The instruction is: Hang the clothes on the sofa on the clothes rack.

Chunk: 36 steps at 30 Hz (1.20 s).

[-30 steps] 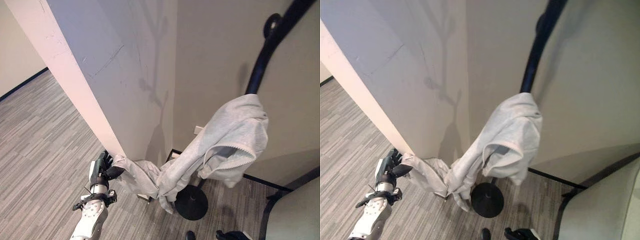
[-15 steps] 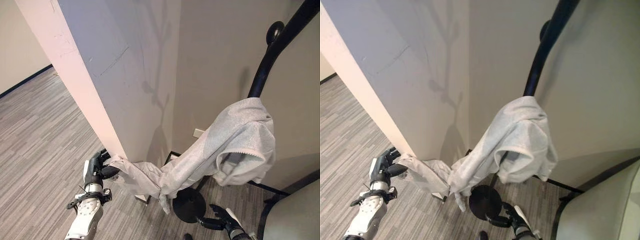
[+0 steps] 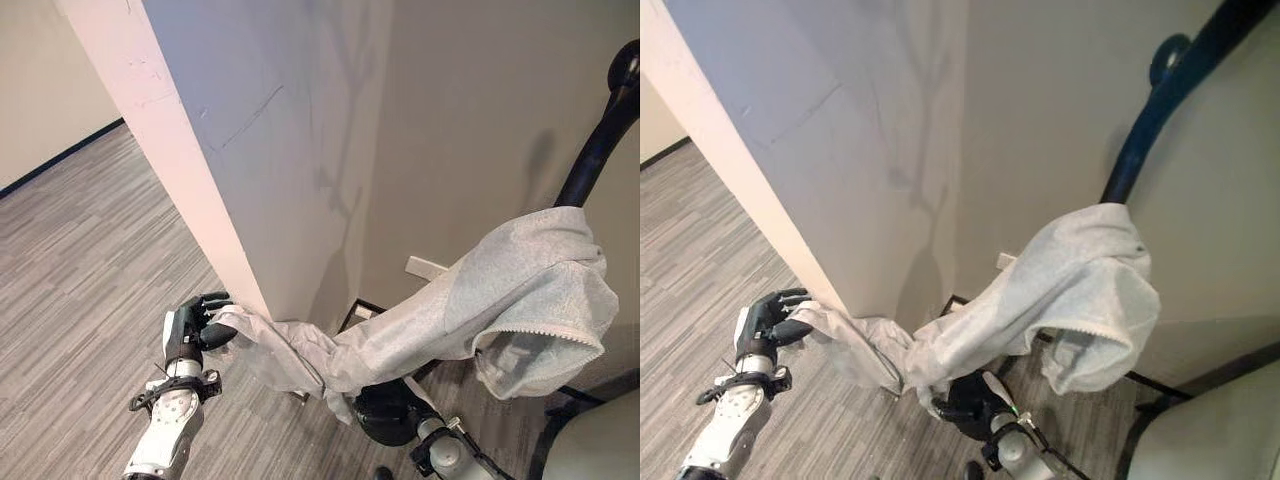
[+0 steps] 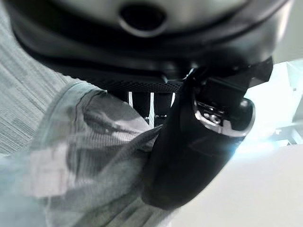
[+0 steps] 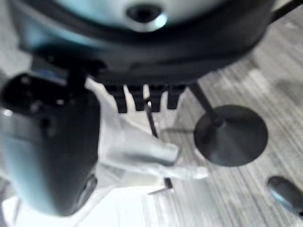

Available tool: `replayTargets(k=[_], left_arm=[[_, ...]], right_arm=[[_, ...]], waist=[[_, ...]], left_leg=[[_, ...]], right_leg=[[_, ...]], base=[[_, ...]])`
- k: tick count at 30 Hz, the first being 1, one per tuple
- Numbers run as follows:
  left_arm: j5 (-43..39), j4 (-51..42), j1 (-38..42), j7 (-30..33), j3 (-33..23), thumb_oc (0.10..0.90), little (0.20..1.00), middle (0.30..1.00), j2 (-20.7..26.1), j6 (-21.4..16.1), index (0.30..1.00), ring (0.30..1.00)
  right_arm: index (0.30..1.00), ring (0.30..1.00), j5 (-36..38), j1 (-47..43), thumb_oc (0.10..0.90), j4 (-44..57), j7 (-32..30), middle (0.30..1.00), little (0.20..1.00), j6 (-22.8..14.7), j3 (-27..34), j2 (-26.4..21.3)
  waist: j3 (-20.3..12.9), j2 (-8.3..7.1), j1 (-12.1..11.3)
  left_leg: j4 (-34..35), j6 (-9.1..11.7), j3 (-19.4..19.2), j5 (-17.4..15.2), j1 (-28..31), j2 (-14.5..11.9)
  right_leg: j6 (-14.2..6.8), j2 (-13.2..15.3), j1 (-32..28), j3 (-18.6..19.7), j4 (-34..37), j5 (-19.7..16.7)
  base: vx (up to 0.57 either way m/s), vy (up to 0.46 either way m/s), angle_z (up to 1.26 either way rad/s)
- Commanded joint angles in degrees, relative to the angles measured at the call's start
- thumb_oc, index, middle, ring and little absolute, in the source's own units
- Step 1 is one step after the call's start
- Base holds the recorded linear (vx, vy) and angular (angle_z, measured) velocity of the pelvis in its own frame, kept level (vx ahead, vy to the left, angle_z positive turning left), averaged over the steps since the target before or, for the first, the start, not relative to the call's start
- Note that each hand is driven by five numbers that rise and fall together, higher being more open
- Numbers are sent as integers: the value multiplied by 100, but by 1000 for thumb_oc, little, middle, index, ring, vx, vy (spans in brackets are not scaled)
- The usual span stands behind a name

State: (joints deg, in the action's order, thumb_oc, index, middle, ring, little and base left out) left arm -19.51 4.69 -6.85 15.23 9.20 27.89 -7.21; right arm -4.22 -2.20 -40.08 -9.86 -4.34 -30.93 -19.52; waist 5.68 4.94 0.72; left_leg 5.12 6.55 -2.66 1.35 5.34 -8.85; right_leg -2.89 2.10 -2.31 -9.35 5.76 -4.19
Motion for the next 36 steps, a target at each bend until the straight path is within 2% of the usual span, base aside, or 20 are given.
replayTargets(k=[1, 3, 4, 7, 12, 15, 19, 27, 33, 36], left_arm=[[649, -1454, 546, -311, -23, 400, 300, 300, -36, -967, 300, 300], [778, -1762, 548, -332, -305, 400, 300, 300, 90, -1031, 300, 300], [822, -2046, 468, -418, -550, 400, 300, 300, 198, -1062, 300, 300], [711, -2310, 318, -543, -775, 400, 300, 300, 266, -1078, 300, 300], [433, -2793, -190, -972, -1147, 400, 300, 300, 335, -1011, 300, 300], [312, -3054, -531, -1306, -1395, 400, 300, 300, 423, -947, 300, 300], [270, -3294, -888, -1468, -1689, 400, 300, 300, 549, -920, 300, 300], [378, -3494, -927, -1408, -2038, 400, 300, 300, 595, -928, 300, 300], [414, -3479, -737, -1382, -2155, 400, 300, 300, 667, -923, 300, 300], [424, -3423, -636, -1363, -2147, 400, 300, 300, 660, -923, 300, 300]], right_arm=[[900, 900, -188, -240, 800, 349, 54, 900, 900, -493, 109, -146], [900, 900, -286, -161, 800, 714, 106, 900, 900, -558, 190, -302], [900, 900, -424, -37, 800, 1151, 162, 900, 900, -620, 306, -530], [900, 900, -632, 72, 800, 1748, 180, 900, 900, -729, 459, -798], [900, 900, -894, 449, 800, 3750, 458, 900, 900, -1144, 1037, -1687], [900, 900, -984, 771, 800, 5031, 675, 900, 900, -1394, 1614, -2288], [900, 900, -954, 1321, 800, 6174, 784, 900, 900, -1670, 2373, -2784], [900, 900, -545, 1993, 800, 6917, 1060, 900, 900, -1749, 3006, -3040], [900, 900, 306, 2081, 800, 7322, 1673, 900, 900, -1693, 3141, -3284], [900, 900, 1090, 2065, 800, 7254, 2015, 900, 900, -1532, 3119, -3174]], waist=[[-229, 74, 158], [-247, 80, 151], [-254, 82, 151], [-253, 77, 150], [-267, 31, 157], [-274, 5, 171], [-302, -45, 219], [-338, -99, 323], [-380, -153, 355], [-398, -174, 365]], left_leg=[[-88, 163, -108, -43, -69, -395], [-79, 174, -113, -35, -53, -411], [-79, 181, -119, -38, -21, -428], [-90, 185, -120, -30, 1, -445], [-137, 178, -124, -44, 45, -482], [-176, 172, -122, -54, 58, -493], [-198, 156, -153, -119, 96, -494], [-218, 155, -172, -161, 134, -517], [-272, 183, -178, -158, 151, -556], [-318, 193, -187, -161, 157, -569]], right_leg=[[-208, 112, 35, -89, -76, 612], [-204, 100, 11, -101, -76, 631], [-202, 89, -20, -107, -76, 648], [-196, 84, -38, -104, -76, 664], [-185, 52, -95, -101, -76, 695], [-186, 40, -128, -89, -76, 698], [-191, 34, -166, -50, -76, 694], [-177, -2, -218, -17, -76, 710], [-148, -31, -250, -10, -80, 715], [-134, -58, -272, -17, -79, 721]], base=[[0, 0, 0], [0, 0, 0], [0, 0, 0], [-2, -9, -1], [0, 0, 0], [-6, -15, -2], [0, 0, 0], [0, 0, 0], [0, 0, 0], [0, 0, 0]])
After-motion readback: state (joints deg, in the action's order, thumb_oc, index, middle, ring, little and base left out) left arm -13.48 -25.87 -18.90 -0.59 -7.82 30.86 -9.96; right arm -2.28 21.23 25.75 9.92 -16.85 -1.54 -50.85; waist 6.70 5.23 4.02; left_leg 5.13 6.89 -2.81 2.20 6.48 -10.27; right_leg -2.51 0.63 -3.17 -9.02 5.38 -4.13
